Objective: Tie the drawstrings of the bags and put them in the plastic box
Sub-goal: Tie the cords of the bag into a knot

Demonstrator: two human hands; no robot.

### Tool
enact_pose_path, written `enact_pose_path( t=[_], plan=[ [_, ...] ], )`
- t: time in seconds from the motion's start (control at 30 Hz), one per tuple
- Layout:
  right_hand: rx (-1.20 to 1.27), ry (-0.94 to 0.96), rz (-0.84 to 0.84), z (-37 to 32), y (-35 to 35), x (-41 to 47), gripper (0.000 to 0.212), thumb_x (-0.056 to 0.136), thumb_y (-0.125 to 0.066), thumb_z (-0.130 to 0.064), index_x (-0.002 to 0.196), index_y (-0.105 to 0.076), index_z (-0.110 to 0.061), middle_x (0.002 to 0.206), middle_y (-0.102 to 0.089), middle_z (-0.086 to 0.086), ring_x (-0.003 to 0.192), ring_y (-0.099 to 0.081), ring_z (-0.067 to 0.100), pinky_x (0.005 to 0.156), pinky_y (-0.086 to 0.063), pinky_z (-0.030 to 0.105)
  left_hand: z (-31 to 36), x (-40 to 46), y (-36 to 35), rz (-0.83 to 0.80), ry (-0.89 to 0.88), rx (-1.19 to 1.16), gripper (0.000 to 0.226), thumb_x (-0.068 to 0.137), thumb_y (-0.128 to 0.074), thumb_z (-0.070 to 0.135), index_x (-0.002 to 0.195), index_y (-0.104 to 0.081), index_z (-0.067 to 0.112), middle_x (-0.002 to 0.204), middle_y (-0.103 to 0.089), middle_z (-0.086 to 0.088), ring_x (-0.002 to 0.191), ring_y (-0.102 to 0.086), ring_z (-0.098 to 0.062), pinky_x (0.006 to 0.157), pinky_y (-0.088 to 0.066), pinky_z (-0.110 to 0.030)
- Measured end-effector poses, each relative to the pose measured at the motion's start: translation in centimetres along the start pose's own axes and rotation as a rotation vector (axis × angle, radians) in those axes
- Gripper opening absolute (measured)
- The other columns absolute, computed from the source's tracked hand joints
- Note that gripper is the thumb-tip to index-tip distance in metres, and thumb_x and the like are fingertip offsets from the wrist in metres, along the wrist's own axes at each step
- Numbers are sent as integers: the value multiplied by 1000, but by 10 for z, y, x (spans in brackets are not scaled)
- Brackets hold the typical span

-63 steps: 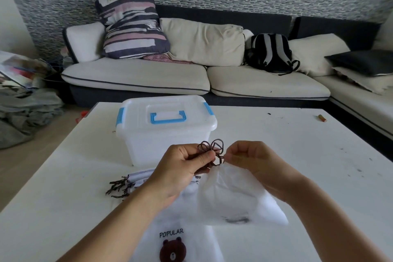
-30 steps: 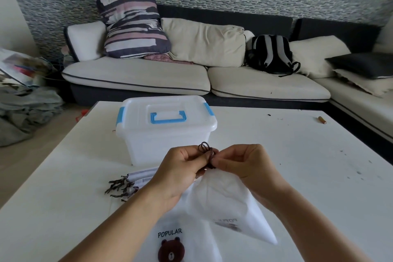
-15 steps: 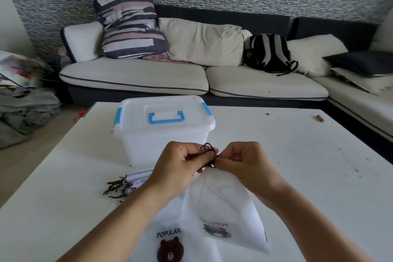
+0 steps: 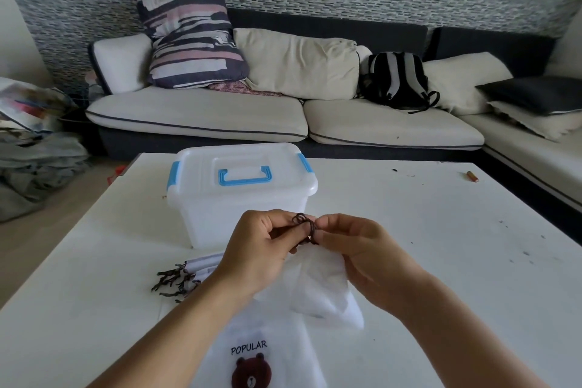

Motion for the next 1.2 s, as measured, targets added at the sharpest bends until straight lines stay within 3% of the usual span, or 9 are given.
enact_pose_path(
  t=[0.1,0.17,0.3,0.47,0.6,0.73,0.87,1.0,1.2],
  plan=[
    [159,-123,-76,-1,3,0,32,89,-61,1,119,-62,13,110,-67,28,90,-71,32,74,-60,35,0,-1,1,0,7,-53,18,91,-69,8,85,-82,19,83,-78,-5,77,-71,-24,84,-57,-44],
    [177,-152,-98,-1,5,1,37,86,-62,-1,121,-63,12,111,-69,27,91,-72,31,73,-60,34,1,-2,0,5,-2,-63,20,91,-69,7,87,-82,21,85,-79,-3,80,-73,-24,82,-58,-39],
    [50,-140,-36,-2,8,1,31,82,-68,-2,109,-69,11,102,-72,25,84,-71,30,72,-60,34,0,-3,-3,1,-17,-63,21,90,-69,3,91,-79,21,88,-79,4,83,-74,-10,76,-55,-19],
    [-315,10,69,-3,9,1,8,88,-72,-9,84,-72,-1,84,-69,22,73,-62,28,69,-48,37,0,-3,-4,-14,21,-72,17,90,-70,3,92,-80,15,82,-77,3,74,-71,-6,67,-51,-16],
    [-85,-78,-92,-9,14,0,9,82,-75,-13,78,-71,-6,82,-69,17,69,-65,26,66,-55,33,4,-2,-1,-66,98,-270,12,86,-71,10,92,-81,11,93,-78,-10,87,-73,-21,82,-58,-27],
    [-35,-88,-200,-14,18,0,13,72,-77,-23,68,-72,-12,71,-67,8,59,-64,18,60,-54,27,9,-3,-1,-135,116,-398,17,78,-69,17,89,-81,11,96,-77,-13,90,-73,-22,86,-58,-28],
    [-85,-54,-192,-15,23,4,17,78,-77,-26,74,-70,-11,75,-67,10,62,-62,20,61,-53,29,10,-3,1,-131,98,-351,16,83,-69,12,93,-80,8,98,-77,-14,96,-73,-28,92,-58,-34],
    [-199,152,-80,-14,19,12,17,83,-74,-20,79,-66,-5,74,-69,7,62,-63,14,62,-52,21,9,-1,3,-47,-16,-177,16,89,-68,1,97,-79,9,95,-79,-7,96,-74,-27,91,-58,-33],
    [-52,125,-68,-12,9,6,17,83,-62,-20,80,-60,-4,71,-66,5,59,-63,12,58,-51,18,13,-2,1,1,-150,-126,22,88,-68,-1,92,-79,17,90,-79,2,88,-74,-10,80,-54,-18]
  ],
)
Point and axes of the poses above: each hand's wrist, its own x-axis towards the middle knuckle, its own y-axis out of the back of the hand, z = x × y, the point moved 1 cm from there along x, towards the middle knuckle
